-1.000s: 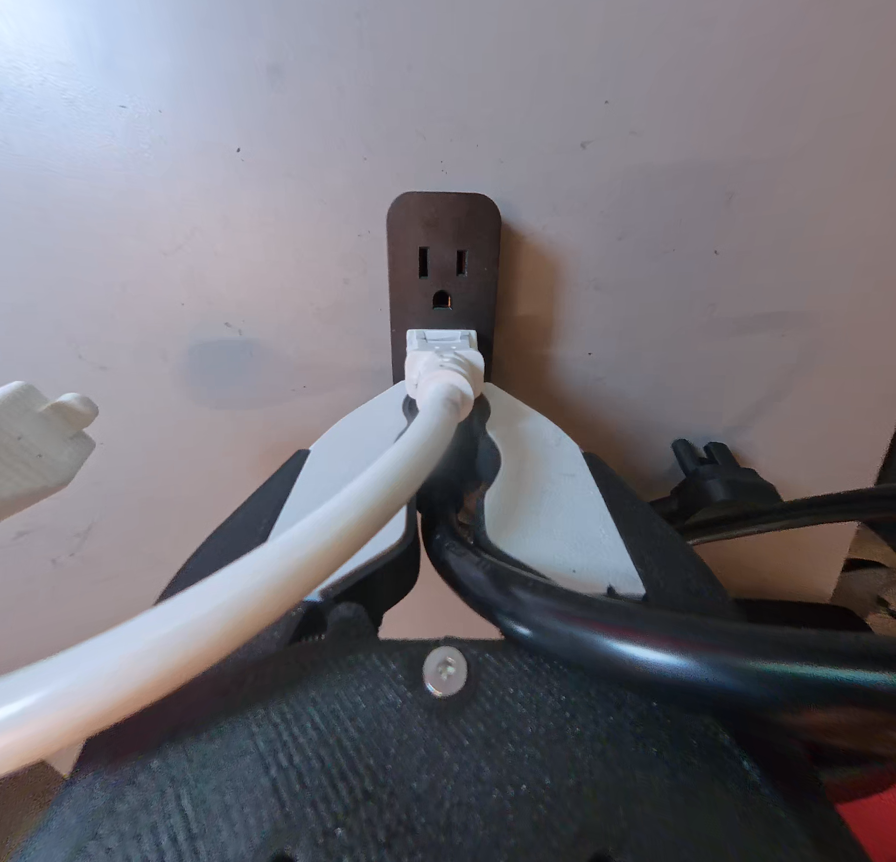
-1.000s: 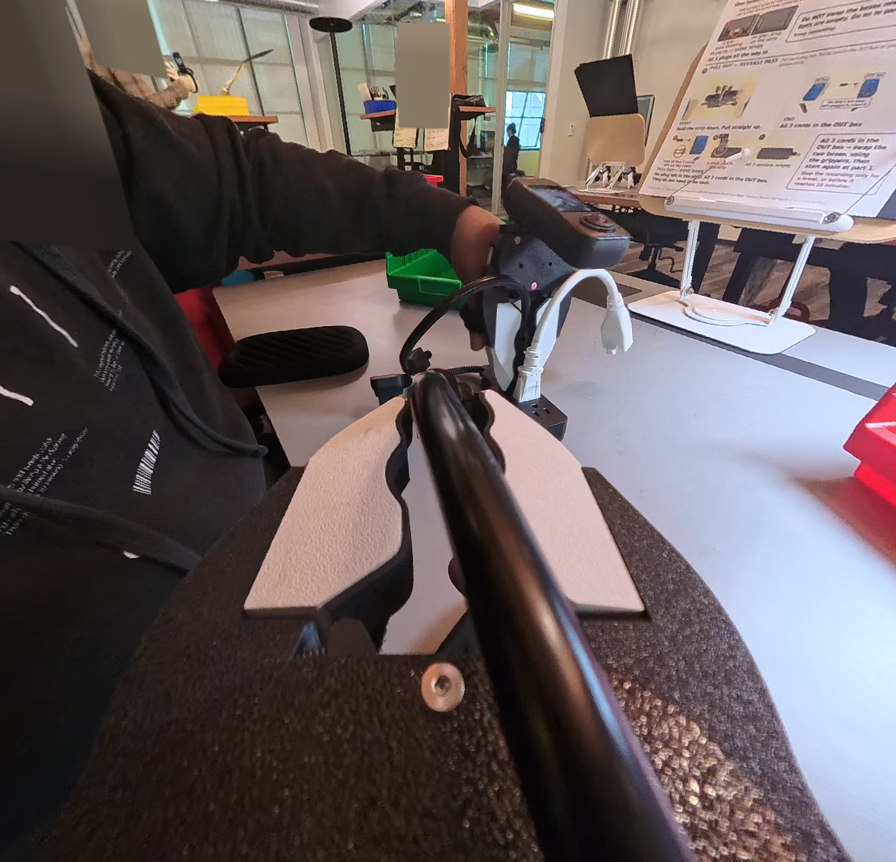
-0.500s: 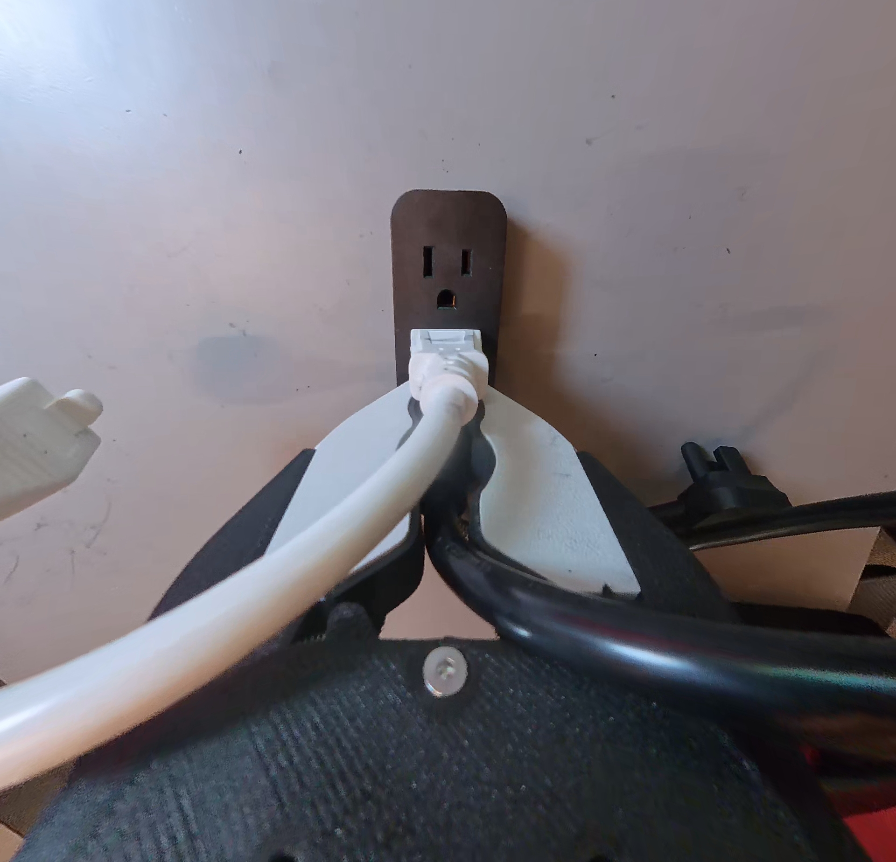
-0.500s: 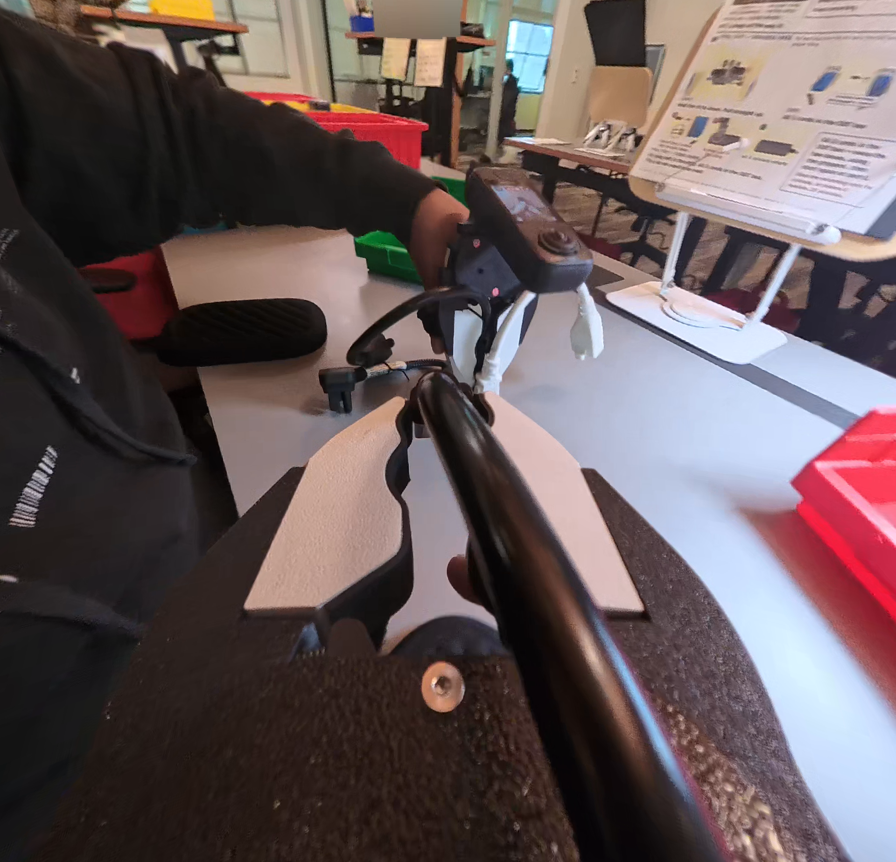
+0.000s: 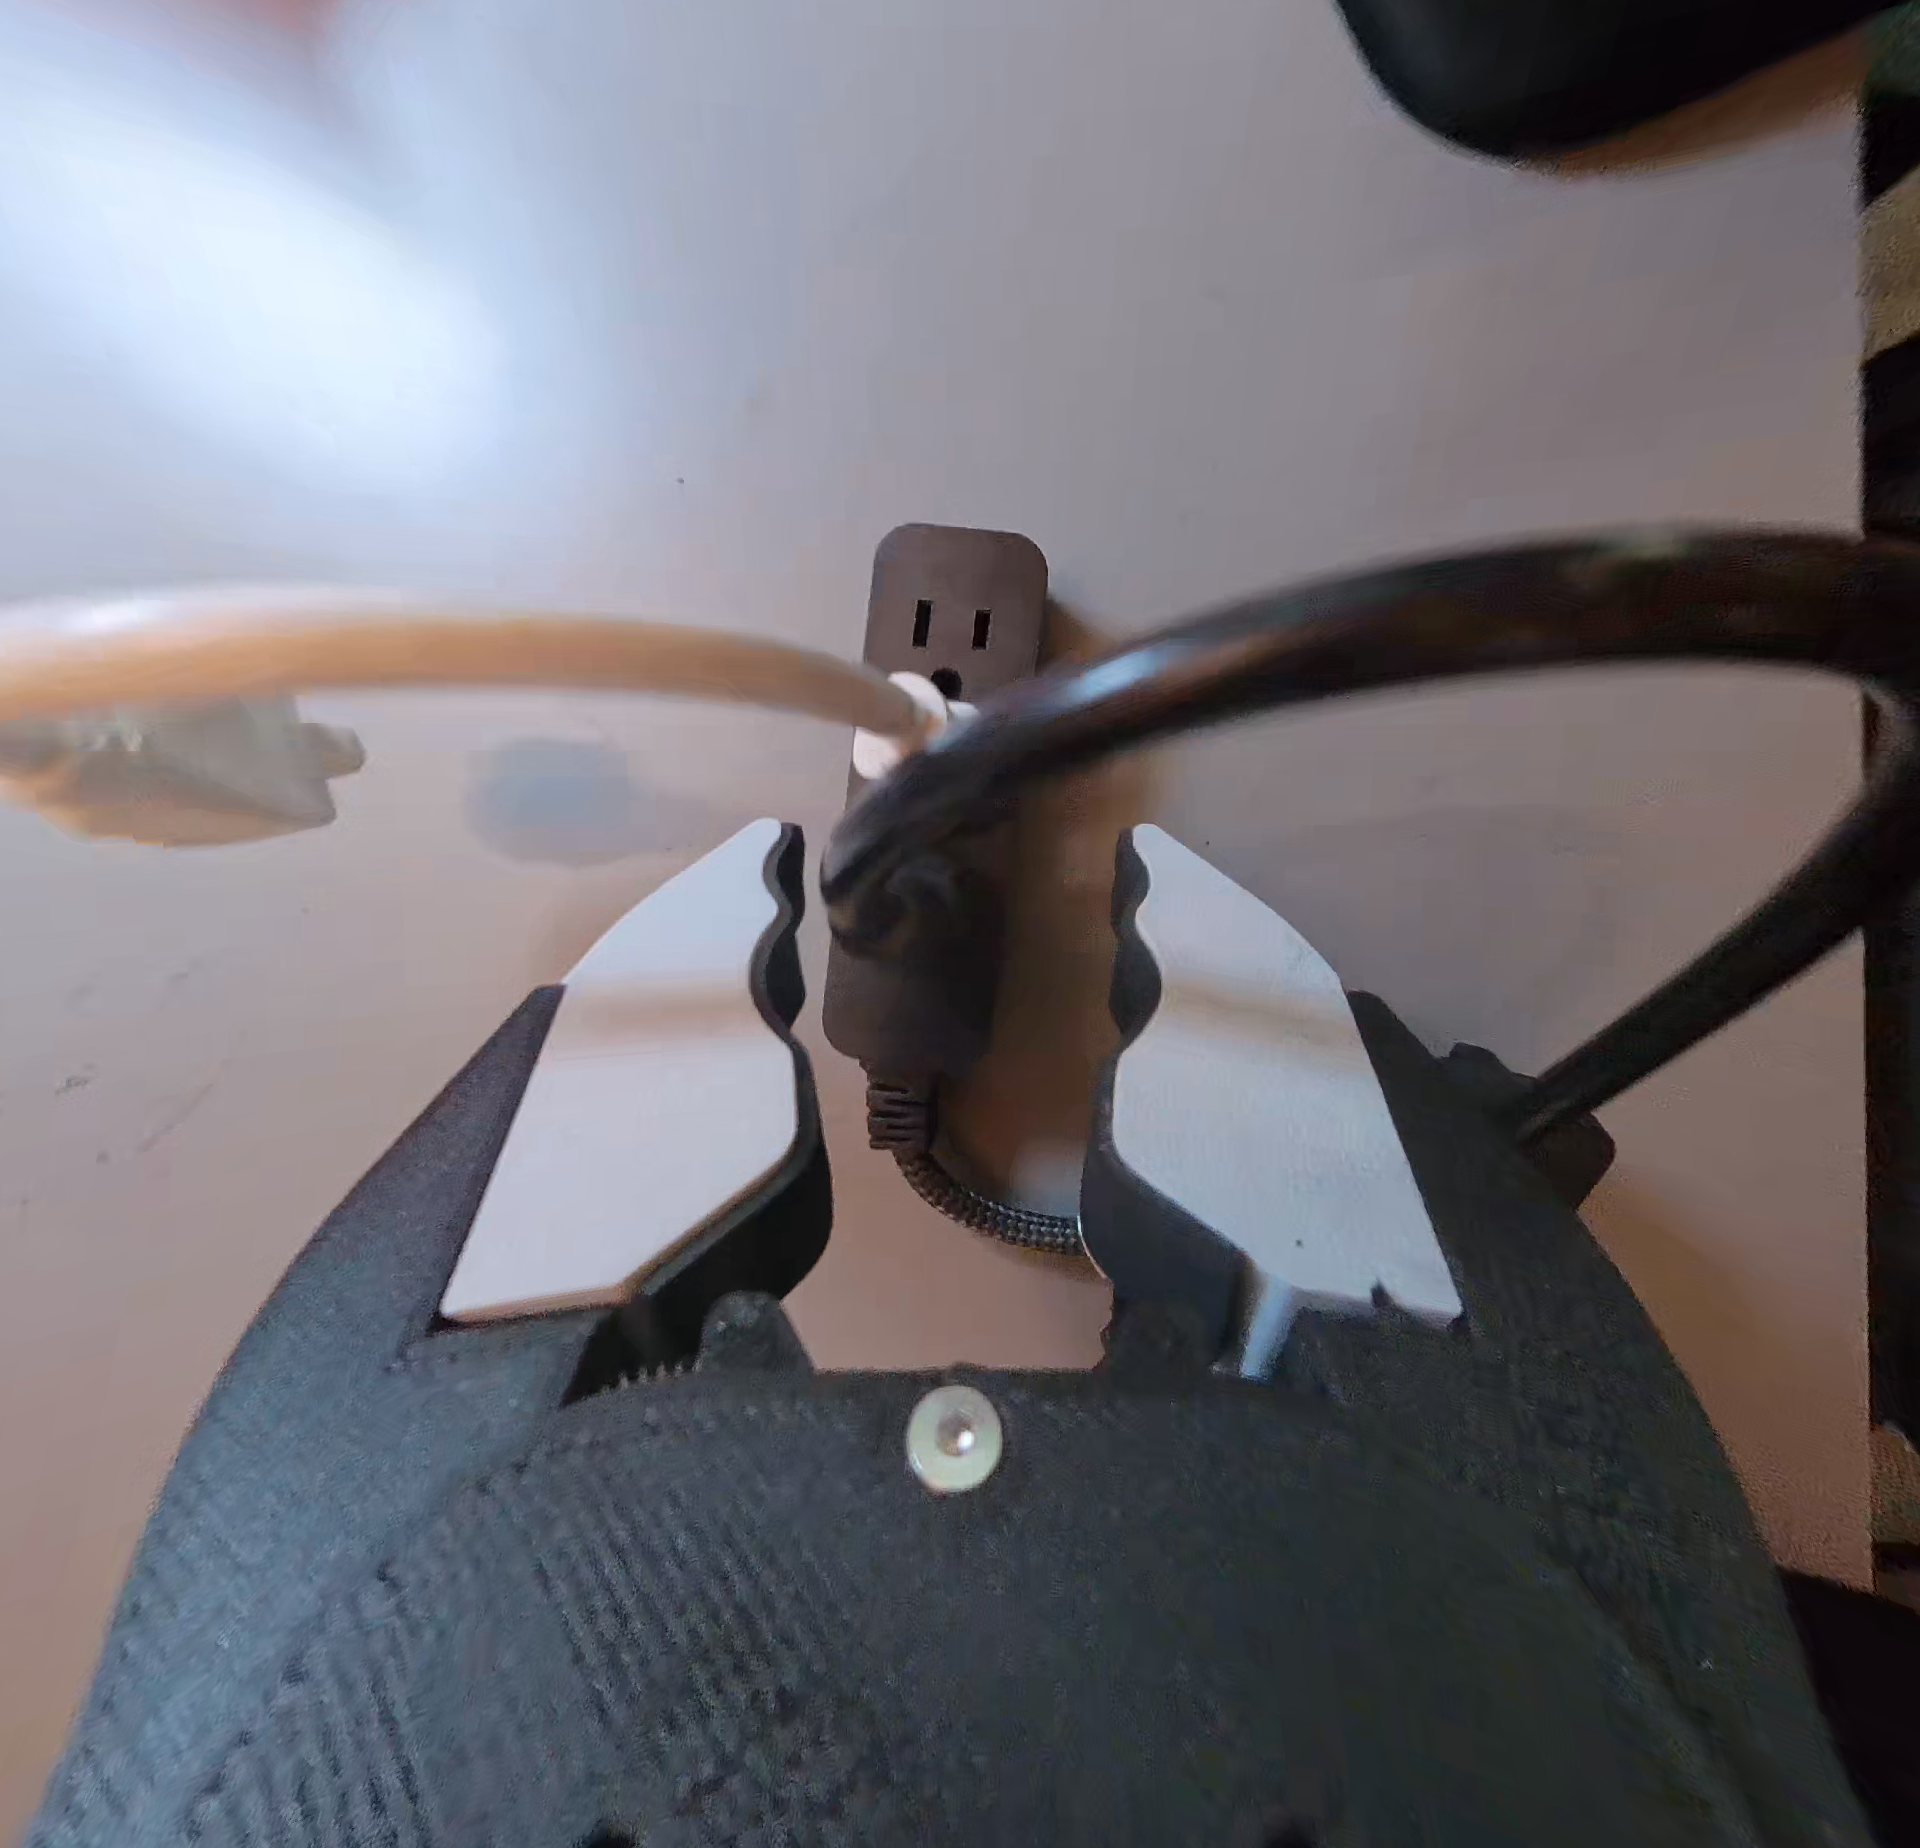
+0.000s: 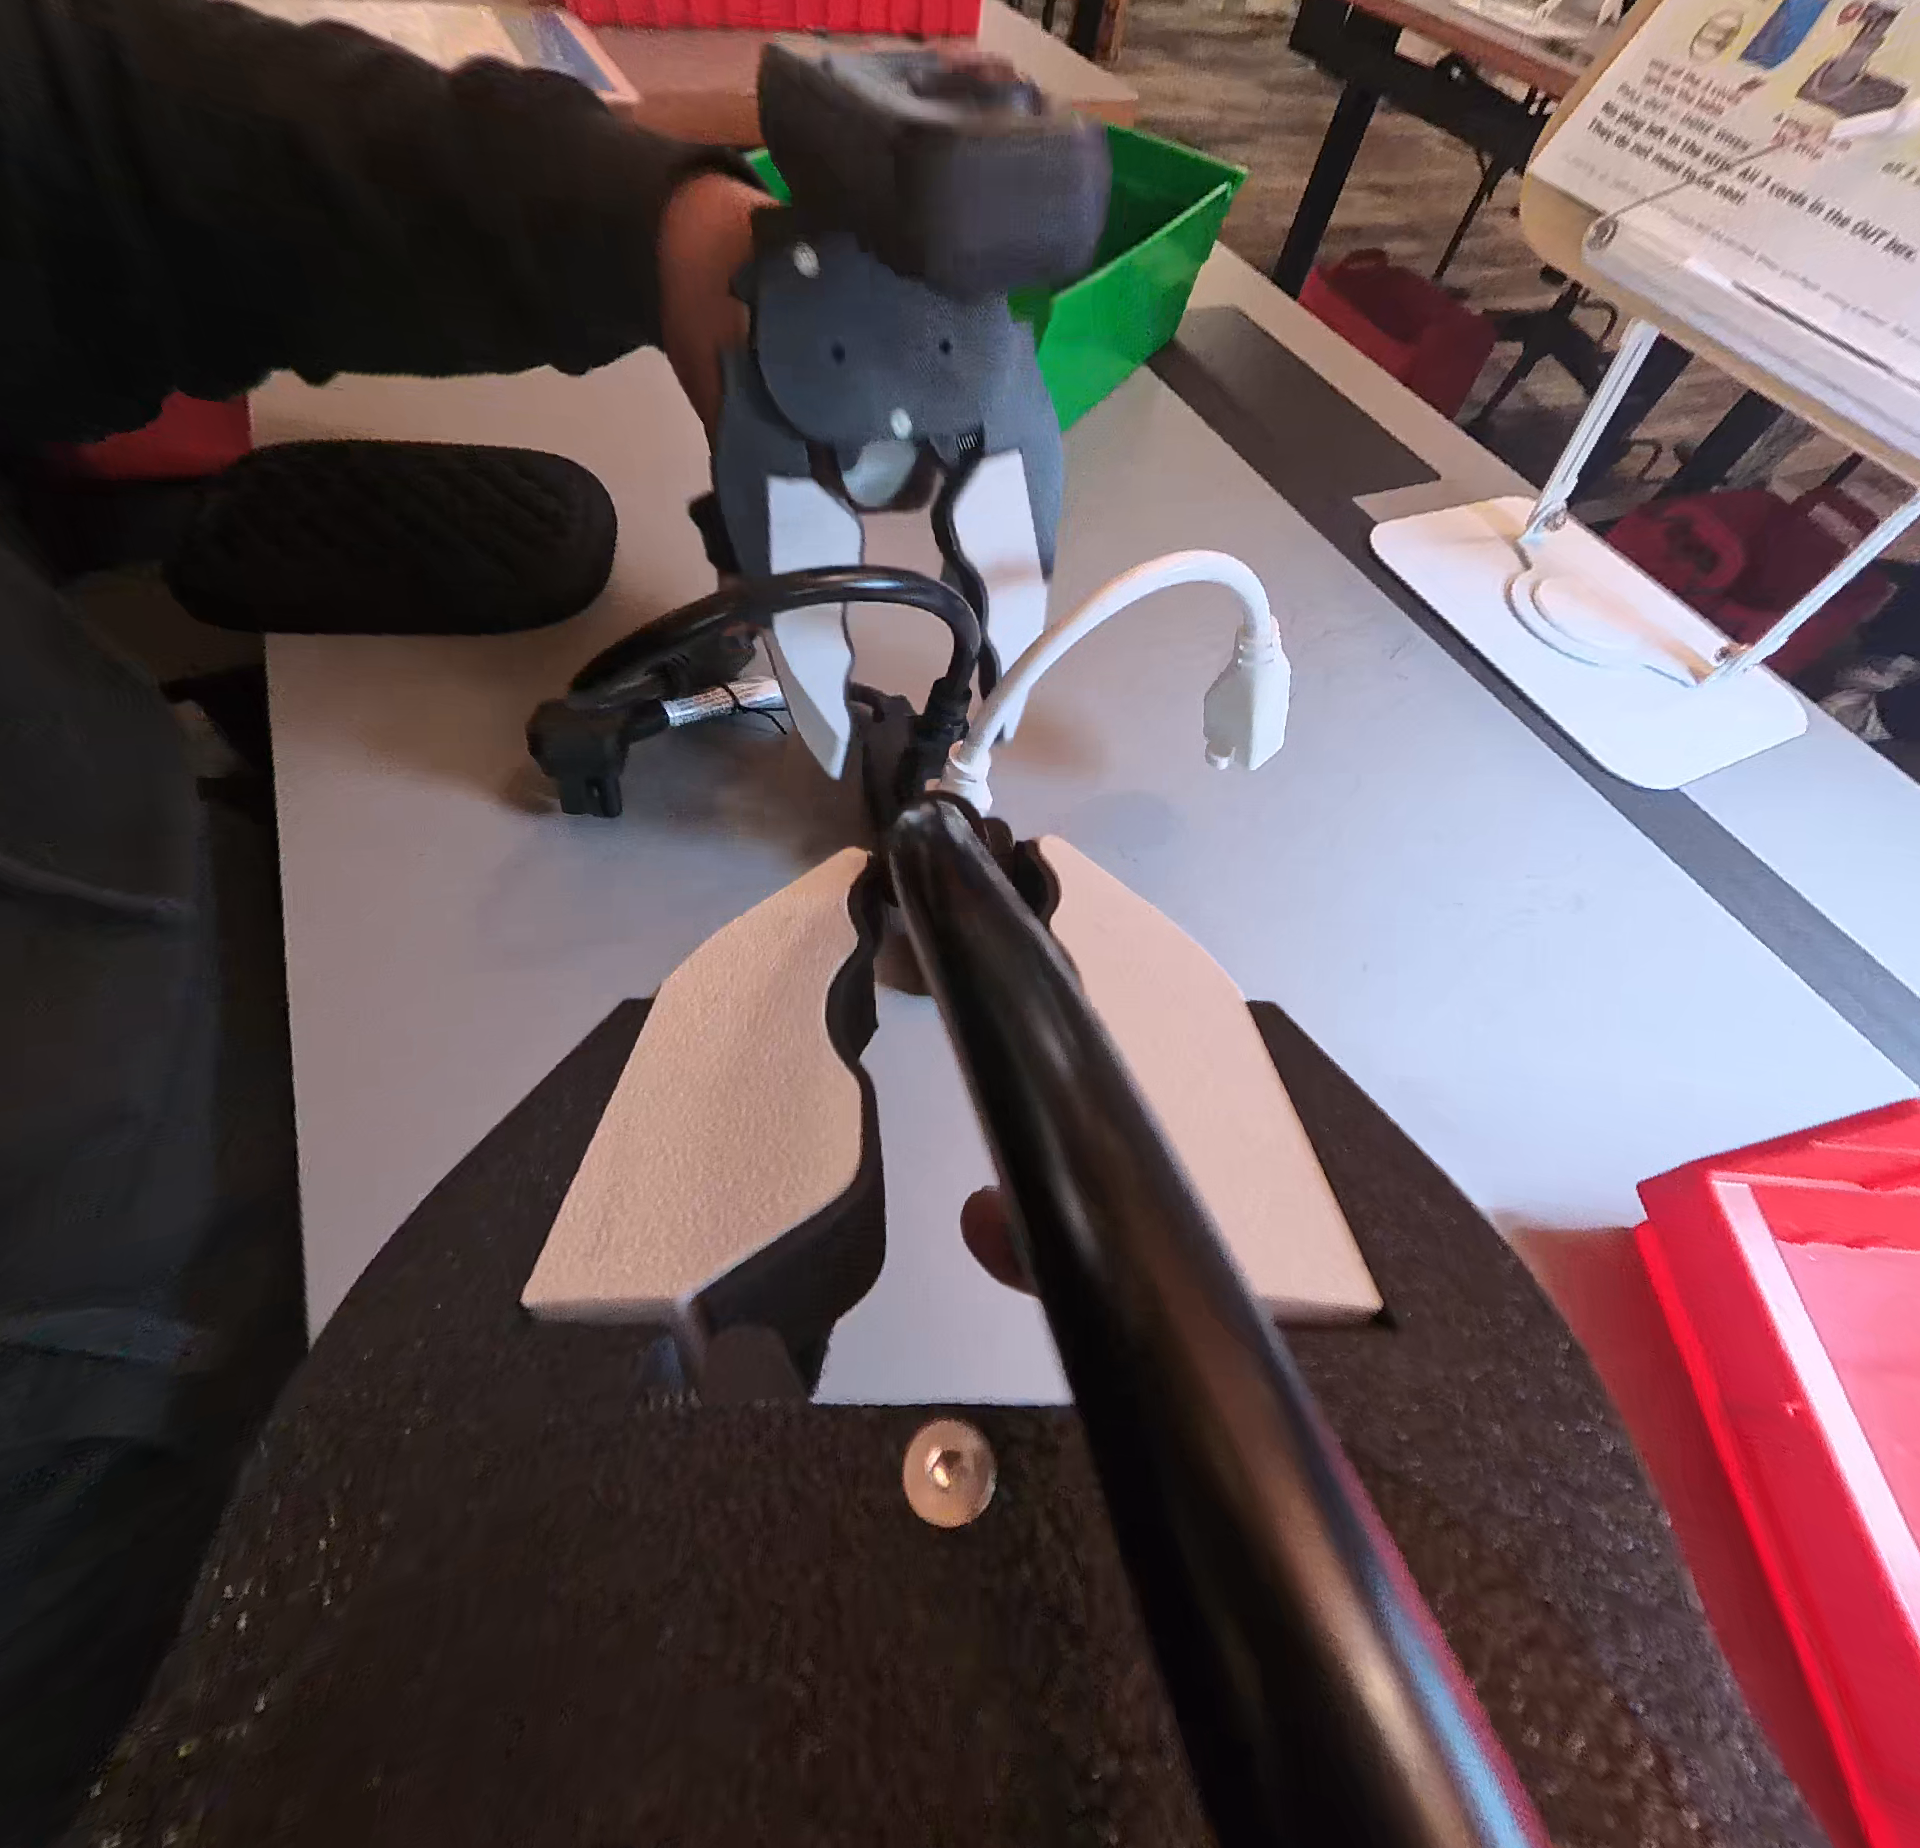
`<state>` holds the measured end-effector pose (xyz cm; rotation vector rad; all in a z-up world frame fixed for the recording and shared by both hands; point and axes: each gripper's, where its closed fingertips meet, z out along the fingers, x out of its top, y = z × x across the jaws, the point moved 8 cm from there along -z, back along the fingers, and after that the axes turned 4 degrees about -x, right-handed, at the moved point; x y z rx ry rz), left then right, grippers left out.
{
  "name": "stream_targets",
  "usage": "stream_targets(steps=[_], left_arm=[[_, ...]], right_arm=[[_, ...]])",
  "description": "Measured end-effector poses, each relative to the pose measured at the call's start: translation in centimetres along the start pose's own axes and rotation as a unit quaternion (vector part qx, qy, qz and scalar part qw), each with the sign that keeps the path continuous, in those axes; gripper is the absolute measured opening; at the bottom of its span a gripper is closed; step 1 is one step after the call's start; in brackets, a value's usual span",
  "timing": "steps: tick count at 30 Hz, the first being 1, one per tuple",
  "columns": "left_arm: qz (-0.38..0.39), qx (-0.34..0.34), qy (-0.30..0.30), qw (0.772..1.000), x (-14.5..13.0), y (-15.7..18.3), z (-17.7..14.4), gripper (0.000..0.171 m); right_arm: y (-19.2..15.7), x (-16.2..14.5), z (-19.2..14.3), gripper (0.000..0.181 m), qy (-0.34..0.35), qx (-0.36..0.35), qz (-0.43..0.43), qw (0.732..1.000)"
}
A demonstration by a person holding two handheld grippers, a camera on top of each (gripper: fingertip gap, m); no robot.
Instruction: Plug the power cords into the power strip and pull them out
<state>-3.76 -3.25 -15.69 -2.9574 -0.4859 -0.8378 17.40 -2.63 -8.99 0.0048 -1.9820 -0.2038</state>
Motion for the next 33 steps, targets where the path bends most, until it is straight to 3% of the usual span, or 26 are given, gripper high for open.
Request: stream_targets(steps=[4,7,10,15,19,21,27,33], left_arm=[[-0.018,0.047,0.084,0.995,-2.6,-0.1,-2.3,0.056],[-0.067,0.082,0.187,0.977,-4.9,-0.1,-3.9,0.051],[-0.087,0.113,0.239,0.961,-7.1,0.6,-3.9,0.053],[-0.090,0.096,0.218,0.967,-8.7,1.3,-1.9,0.059],[-0.097,0.084,0.215,0.968,-9.1,0.8,-1.3,0.059],[-0.097,0.085,0.218,0.968,-9.2,0.8,-1.1,0.059],[-0.097,0.097,0.228,0.964,-9.7,0.6,-1.3,0.057],[-0.100,0.099,0.237,0.961,-9.7,0.5,-1.3,0.056]], right_arm=[[0.5,-0.3,0.1,0.026,-0.029,0.009,0.002,1.000],[1.1,-0.4,-0.8,0.026,-0.059,0.008,0.011,0.998],[2.2,-0.4,-2.1,0.026,-0.086,0.009,0.034,0.996],[4.3,-0.6,-3.2,0.026,-0.122,0.034,0.134,0.983],[5.8,-1.1,-3.1,0.026,-0.131,0.130,0.318,0.930],[6.3,-2.0,-3.0,0.026,-0.153,0.145,0.361,0.908],[6.7,-3.5,-3.5,0.027,-0.318,0.130,0.325,0.881],[8.4,-1.9,-5.0,0.027,-0.365,0.090,0.249,0.892]])
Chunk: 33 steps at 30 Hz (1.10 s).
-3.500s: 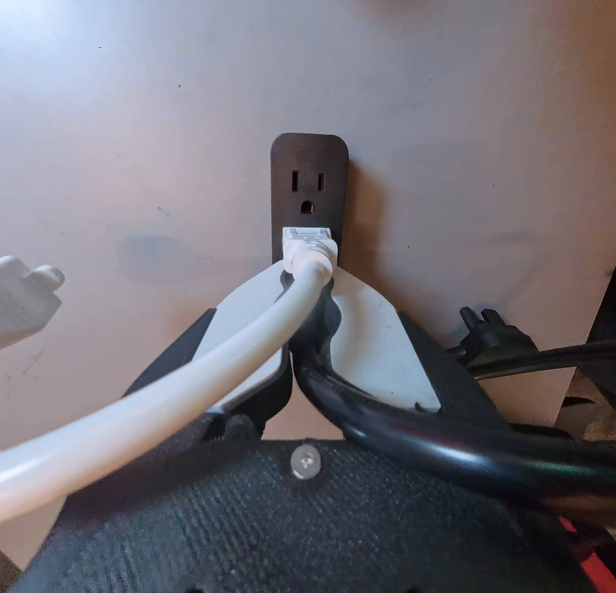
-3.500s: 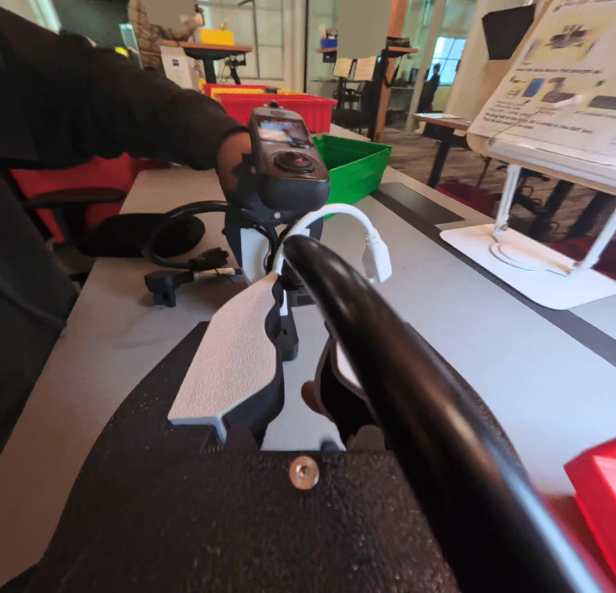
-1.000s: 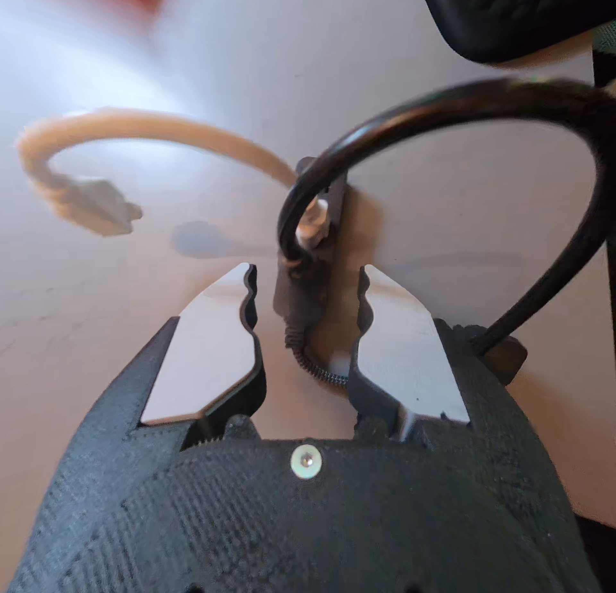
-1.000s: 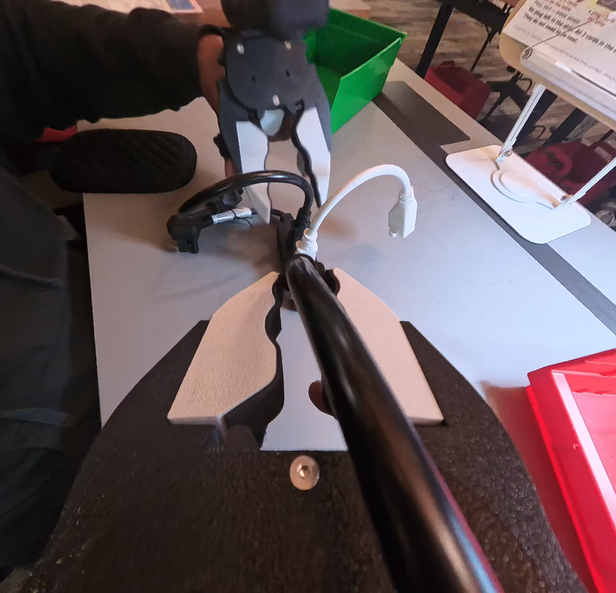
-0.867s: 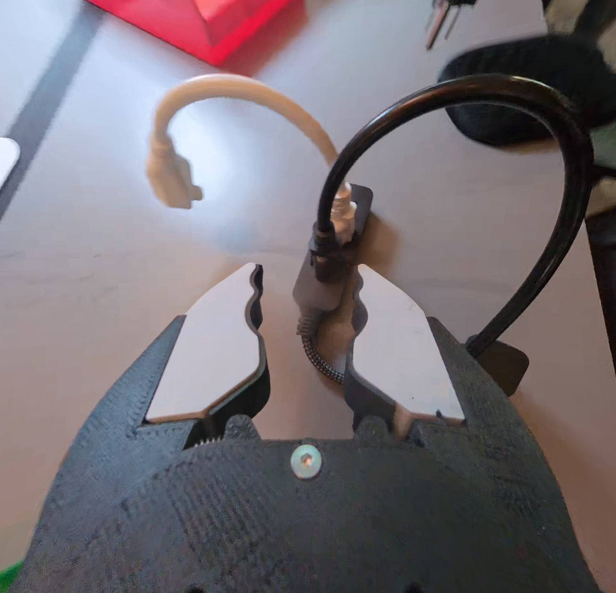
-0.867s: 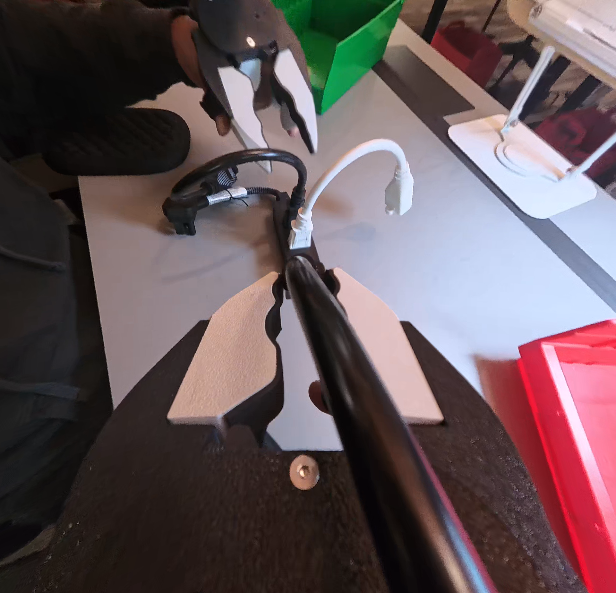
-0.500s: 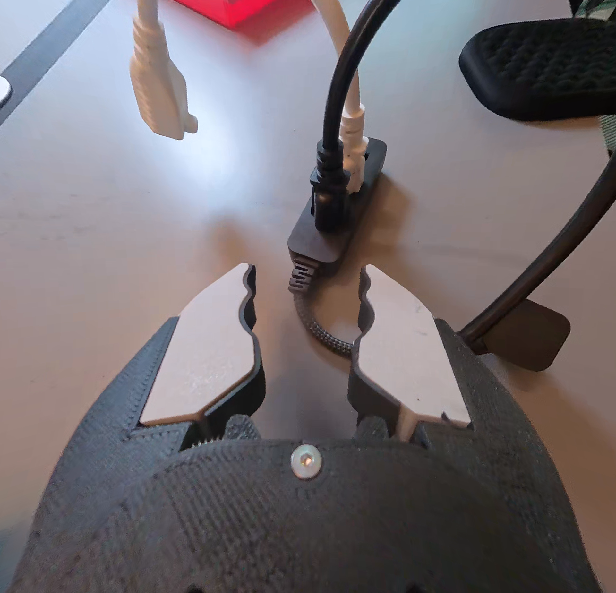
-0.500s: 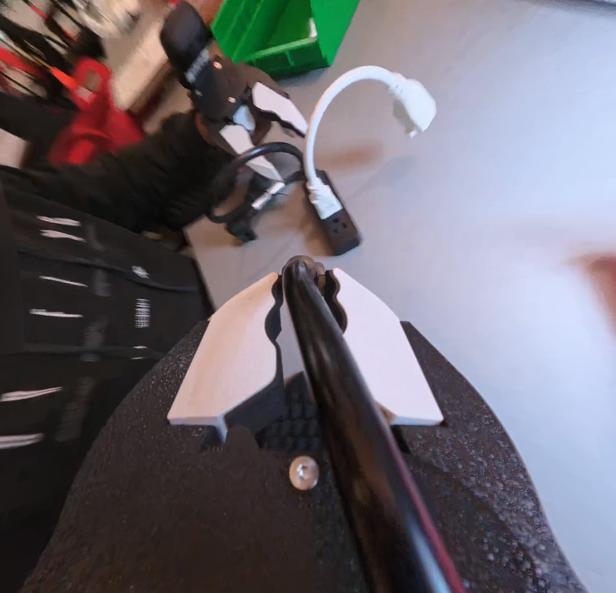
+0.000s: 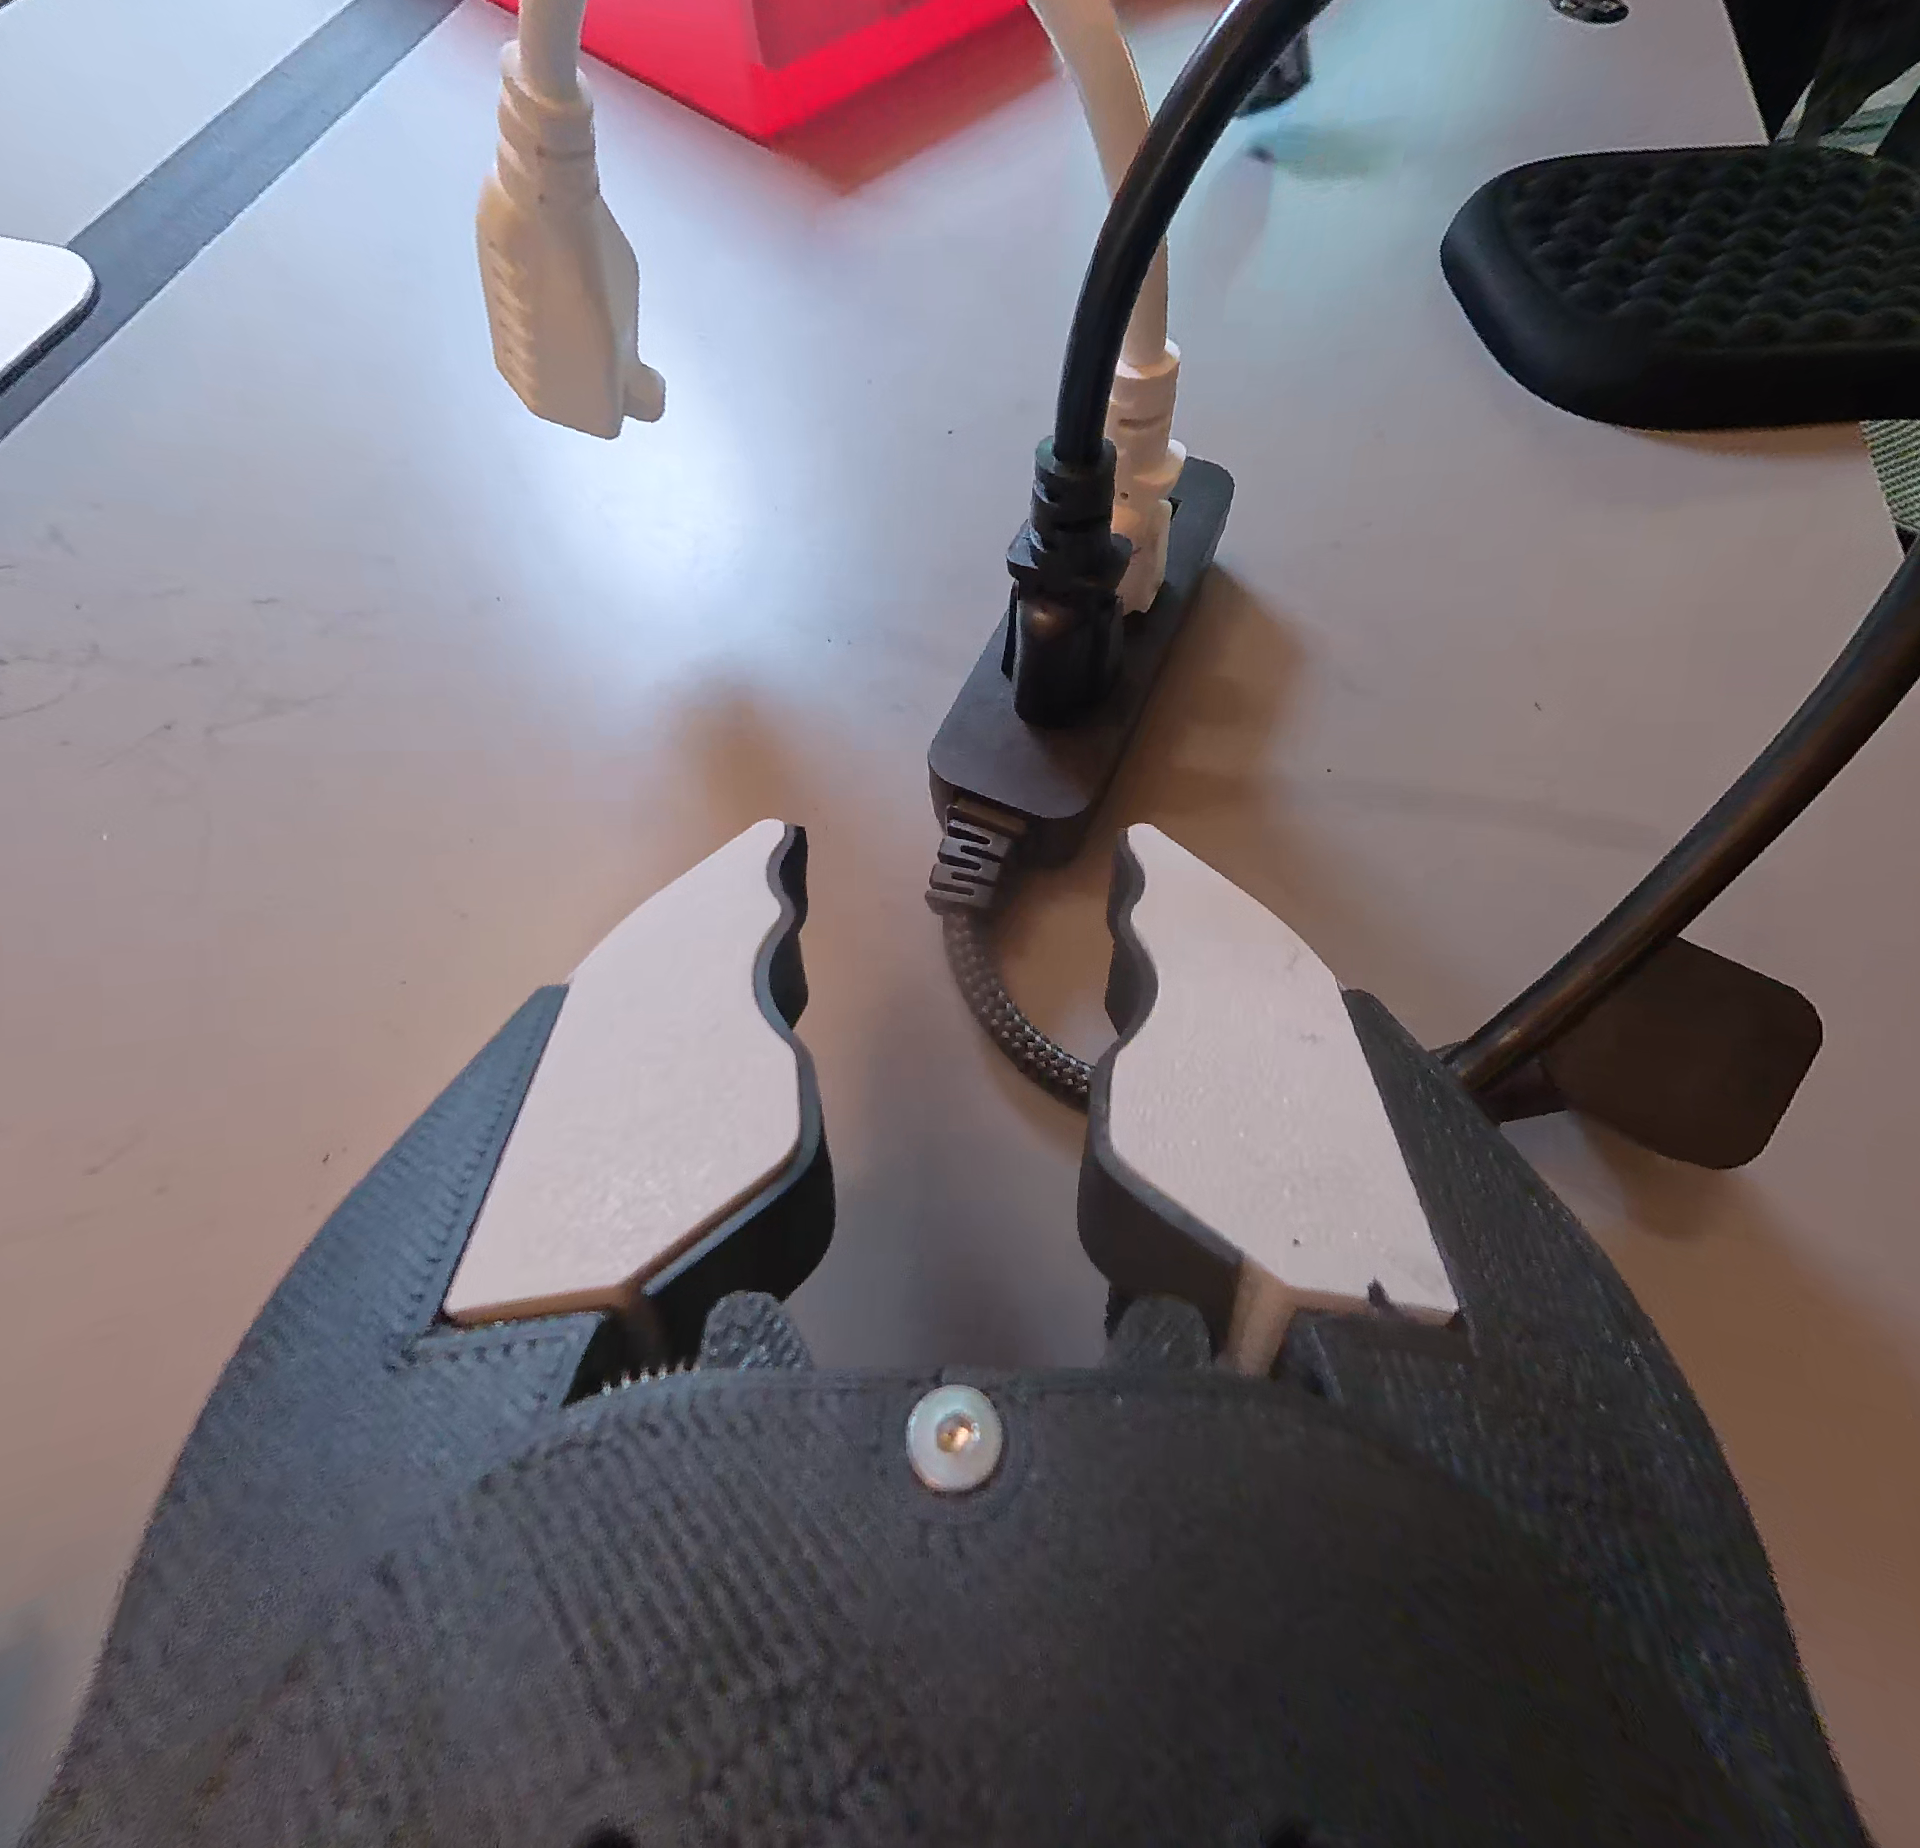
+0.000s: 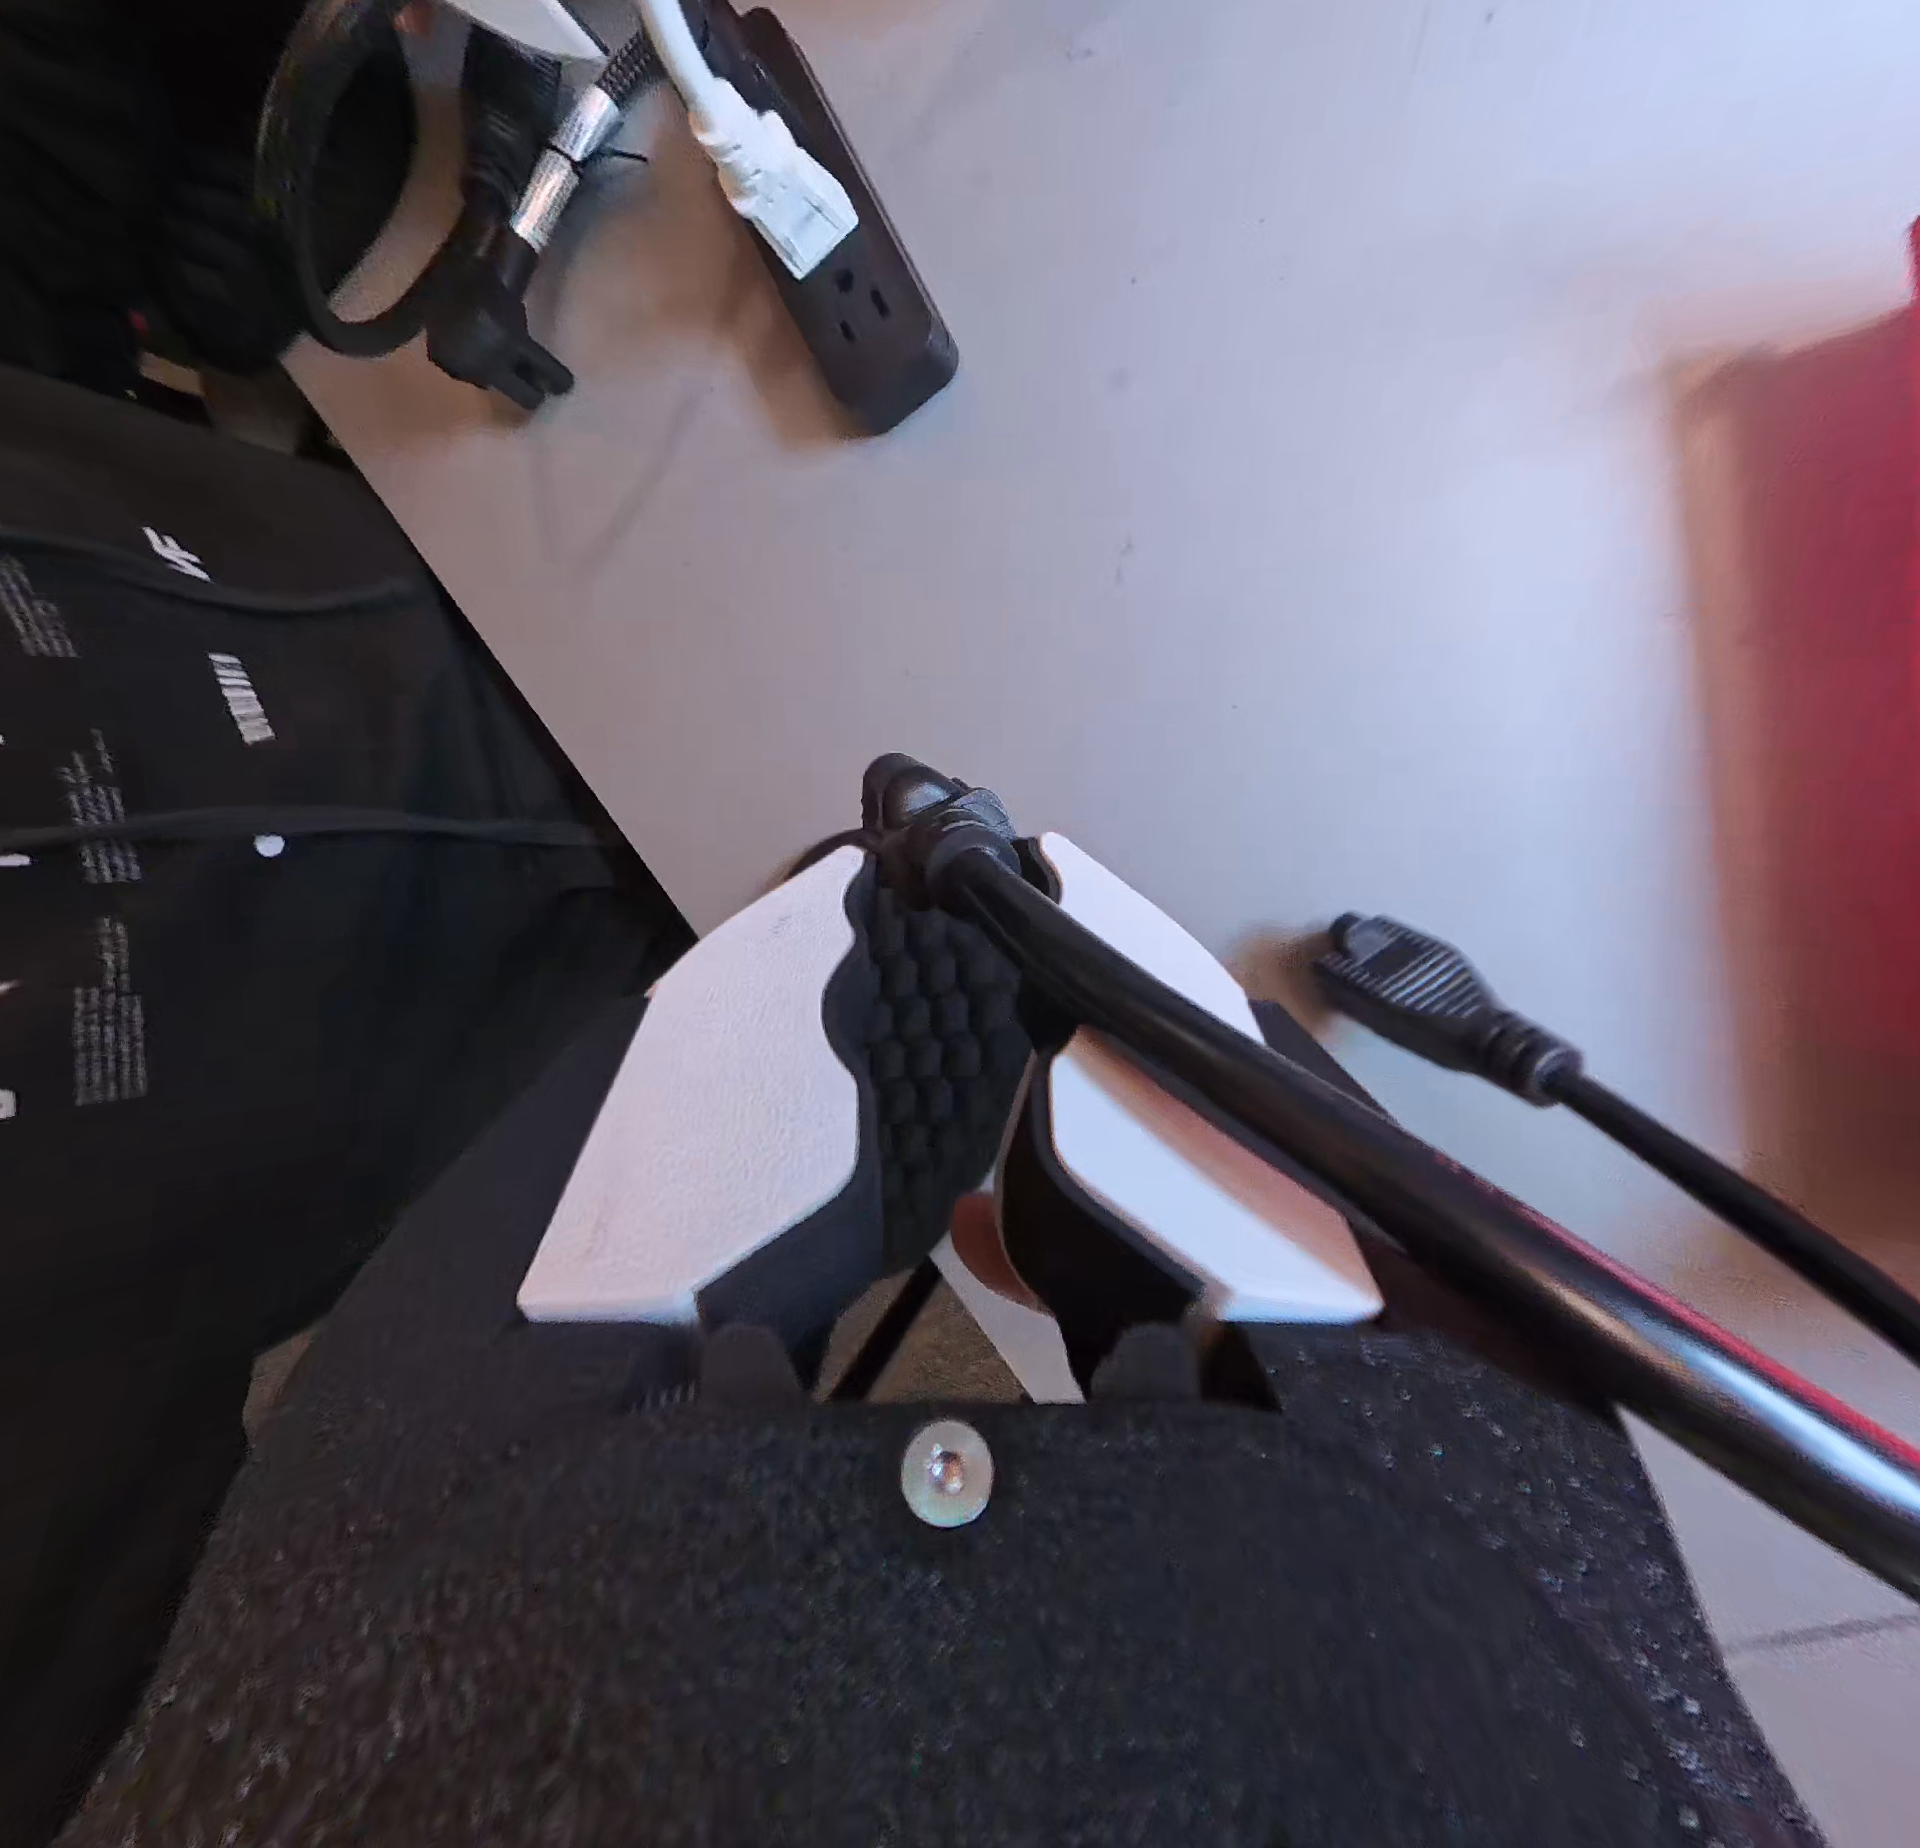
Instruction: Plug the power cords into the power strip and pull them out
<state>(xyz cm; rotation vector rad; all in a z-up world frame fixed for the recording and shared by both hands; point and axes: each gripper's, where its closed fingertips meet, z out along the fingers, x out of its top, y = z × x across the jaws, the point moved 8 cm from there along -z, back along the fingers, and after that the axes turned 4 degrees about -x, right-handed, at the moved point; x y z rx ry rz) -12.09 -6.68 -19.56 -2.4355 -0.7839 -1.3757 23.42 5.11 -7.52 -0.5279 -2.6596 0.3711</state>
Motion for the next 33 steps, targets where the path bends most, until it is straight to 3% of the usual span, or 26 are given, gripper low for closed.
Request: stream_targets(steps=[6,8,9,13,17,19,25,28,30,32,33], left_arm=[[-0.001,-0.007,-0.004,1.000,-0.2,0.2,0.4,0.057],[-0.001,-0.007,-0.006,1.000,-0.2,0.3,0.5,0.057],[-0.002,-0.009,-0.007,1.000,-0.2,0.3,0.6,0.057],[-0.001,-0.013,-0.013,1.000,-0.3,0.5,0.9,0.057],[0.005,-0.013,-0.018,1.000,-0.4,0.7,1.0,0.058],[0.004,-0.013,-0.019,1.000,-0.4,0.7,1.0,0.058],[-0.002,-0.021,-0.023,1.000,-0.6,0.5,1.3,0.057],[-0.003,-0.020,-0.022,1.000,-0.7,0.5,1.3,0.057],[-0.007,-0.020,-0.020,1.000,-0.7,0.5,1.2,0.057],[-0.012,-0.021,-0.017,1.000,-0.7,0.4,1.1,0.057],[-0.014,-0.021,-0.016,1.000,-0.8,0.4,1.1,0.056]], right_arm=[[-0.7,0.7,-2.5,0.026,-0.050,-0.034,-0.084,0.995],[-0.7,0.8,-2.8,0.016,-0.077,-0.059,-0.109,0.989],[-0.6,0.8,-3.1,0.003,-0.090,-0.084,-0.125,0.984],[-0.7,2.2,-3.9,0.002,-0.030,-0.101,-0.145,0.984],[-0.3,2.4,-2.2,0.003,0.016,-0.123,-0.153,0.980],[0.4,2.0,-1.1,0.004,0.035,-0.139,-0.143,0.979],[1.9,2.0,6.4,0.046,0.124,-0.114,-0.060,0.984],[1.0,3.0,11.7,0.059,0.099,-0.098,-0.059,0.988],[1.0,3.7,14.5,0.065,0.060,-0.142,-0.078,0.985],[1.2,3.9,16.1,0.060,0.008,-0.162,-0.101,0.982],[1.1,4.4,16.0,0.033,0.027,-0.153,-0.096,0.983]])
